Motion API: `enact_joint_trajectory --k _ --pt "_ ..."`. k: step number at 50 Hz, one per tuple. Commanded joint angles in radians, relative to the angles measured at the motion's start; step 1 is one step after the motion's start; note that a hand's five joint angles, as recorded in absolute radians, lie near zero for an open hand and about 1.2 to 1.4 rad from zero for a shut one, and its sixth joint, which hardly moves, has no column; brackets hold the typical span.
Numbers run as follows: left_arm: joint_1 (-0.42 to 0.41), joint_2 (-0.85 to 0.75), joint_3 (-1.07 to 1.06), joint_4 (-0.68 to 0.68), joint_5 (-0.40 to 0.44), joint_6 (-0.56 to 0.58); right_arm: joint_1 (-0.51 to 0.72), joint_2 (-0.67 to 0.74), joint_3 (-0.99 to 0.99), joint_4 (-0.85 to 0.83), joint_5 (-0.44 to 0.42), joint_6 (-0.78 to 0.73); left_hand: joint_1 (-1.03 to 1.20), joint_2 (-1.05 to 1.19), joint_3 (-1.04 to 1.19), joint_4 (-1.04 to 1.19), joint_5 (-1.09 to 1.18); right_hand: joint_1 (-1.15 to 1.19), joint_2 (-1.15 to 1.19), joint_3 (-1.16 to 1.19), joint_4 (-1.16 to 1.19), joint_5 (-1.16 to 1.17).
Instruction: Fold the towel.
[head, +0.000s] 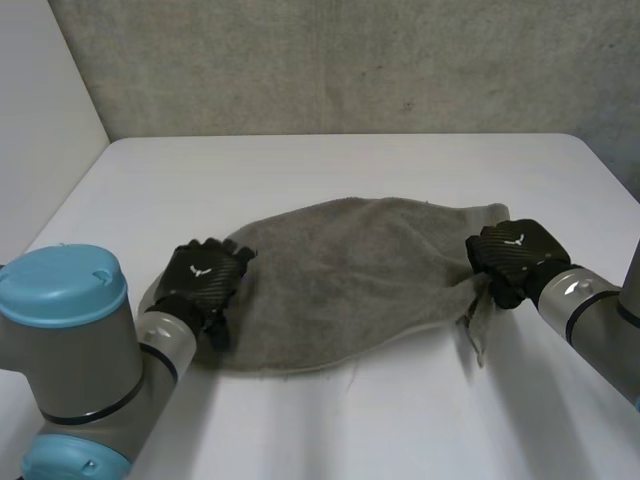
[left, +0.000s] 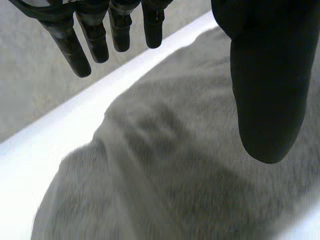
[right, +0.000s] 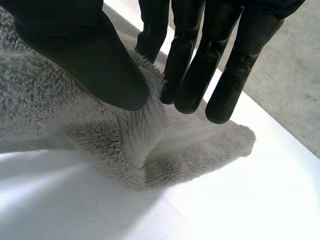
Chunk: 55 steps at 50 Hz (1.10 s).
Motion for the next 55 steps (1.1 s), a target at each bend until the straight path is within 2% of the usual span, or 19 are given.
enact_joint_trajectory --k 1,8,13,16,19,25,32,35,37,39,46,48,49,51,55 --pt "0.049 0.029 -0.074 -0.041 0.004 0.001 -0.046 0.05 -0.007 -0.067 0.0 0.105 0.057 0.068 0.065 0.066 0.044 0.456 0.223 0.208 0.202 0.231" --pt "0.105 0.058 -0.111 -0.093 0.03 0.004 -0.05 0.08 -0.012 -0.1 0.023 0.103 0.183 0.194 0.192 0.192 0.171 0.456 0.223 0.208 0.202 0.231" --pt "0.178 0.058 -0.143 -0.131 0.148 0.004 -0.05 0.079 -0.011 -0.1 0.024 0.105 0.192 0.203 0.2 0.201 0.18 0.456 0.223 0.208 0.202 0.231" --pt "0.206 0.054 -0.149 -0.13 0.18 0.004 -0.049 0.077 -0.009 -0.1 0.023 0.105 0.195 0.206 0.203 0.204 0.183 0.456 0.223 0.208 0.202 0.231" --pt "0.209 0.047 -0.147 -0.122 0.185 0.004 -0.047 0.077 -0.007 -0.1 0.024 0.105 0.198 0.209 0.206 0.207 0.186 0.456 0.223 0.208 0.202 0.231" --pt "0.22 0.003 -0.137 -0.047 0.187 0.004 -0.041 0.077 0.002 -0.101 0.023 0.105 0.365 0.376 0.374 0.374 0.353 0.456 0.223 0.208 0.202 0.231" --pt "0.224 -0.042 -0.12 0.057 0.187 0.007 -0.04 0.071 0.011 -0.101 0.024 0.105 0.635 0.646 0.643 0.644 0.623 0.456 0.223 0.208 0.202 0.231" --pt "0.224 -0.046 -0.118 0.063 0.187 0.008 -0.04 0.068 0.011 -0.101 0.024 0.105 0.706 0.716 0.714 0.715 0.693 0.456 0.223 0.208 0.202 0.231" --pt "0.224 -0.046 -0.115 0.073 0.187 0.01 -0.041 0.067 0.012 -0.101 0.024 0.105 0.873 0.883 0.881 0.882 0.86 0.456 0.223 0.208 0.202 0.231" --pt "0.224 -0.046 -0.112 0.076 0.188 0.011 -0.043 0.065 0.014 -0.101 0.024 0.106 0.896 0.907 0.905 0.906 0.884 0.456 0.223 0.208 0.202 0.231" --pt "0.223 -0.08 -0.091 0.071 0.194 0.015 -0.047 0.062 0.012 -0.1 0.024 0.105 0.861 0.872 0.87 0.871 0.849 0.456 0.223 0.208 0.202 0.231" --pt "0.223 -0.083 -0.092 0.067 0.194 0.015 -0.047 0.062 0.012 -0.098 0.026 0.105 0.724 0.735 0.733 0.734 0.712 0.456 0.223 0.208 0.202 0.231" --pt "0.223 -0.083 -0.092 0.067 0.194 0.015 -0.047 0.062 0.012 -0.098 0.026 0.105 0.723 0.734 0.732 0.733 0.711 0.456 0.223 0.208 0.202 0.231" --pt "0.224 -0.072 -0.1 0.054 0.19 0.015 -0.047 0.062 0.014 -0.098 0.024 0.105 0.498 0.509 0.506 0.507 0.486 0.456 0.223 0.208 0.202 0.231" --pt "0.224 -0.049 -0.103 0.033 0.191 0.015 -0.047 0.062 0.012 -0.098 0.024 0.105 0.497 0.508 0.506 0.507 0.485 0.456 0.223 0.208 0.202 0.231"
